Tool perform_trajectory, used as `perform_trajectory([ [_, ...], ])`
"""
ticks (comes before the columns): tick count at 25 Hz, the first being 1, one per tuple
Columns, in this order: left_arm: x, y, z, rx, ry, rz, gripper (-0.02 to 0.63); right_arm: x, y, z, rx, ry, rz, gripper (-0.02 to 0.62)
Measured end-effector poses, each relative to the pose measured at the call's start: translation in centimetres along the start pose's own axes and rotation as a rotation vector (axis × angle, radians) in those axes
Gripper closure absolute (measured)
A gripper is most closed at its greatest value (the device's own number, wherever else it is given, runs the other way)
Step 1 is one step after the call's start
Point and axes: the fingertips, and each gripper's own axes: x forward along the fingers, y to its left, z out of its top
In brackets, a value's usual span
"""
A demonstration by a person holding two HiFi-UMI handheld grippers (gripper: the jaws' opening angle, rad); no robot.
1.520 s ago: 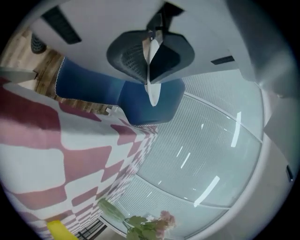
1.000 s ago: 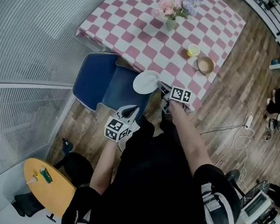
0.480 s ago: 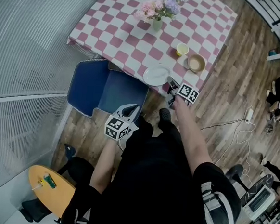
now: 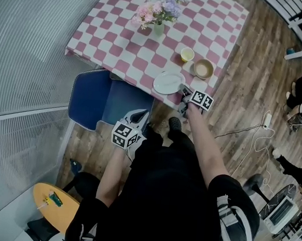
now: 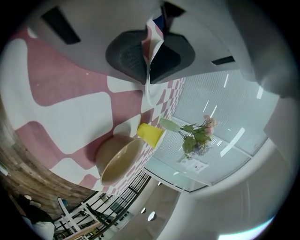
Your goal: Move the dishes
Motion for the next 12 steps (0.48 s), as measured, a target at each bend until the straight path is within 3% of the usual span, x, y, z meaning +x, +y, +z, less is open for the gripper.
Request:
perform_trajectory([
  [12,3.5,-2.1,1.4,0.003,0.005,-0.001,0.583,-0.3,-2.1,-0.1,-0.049,0.166,-0.018,0.526],
])
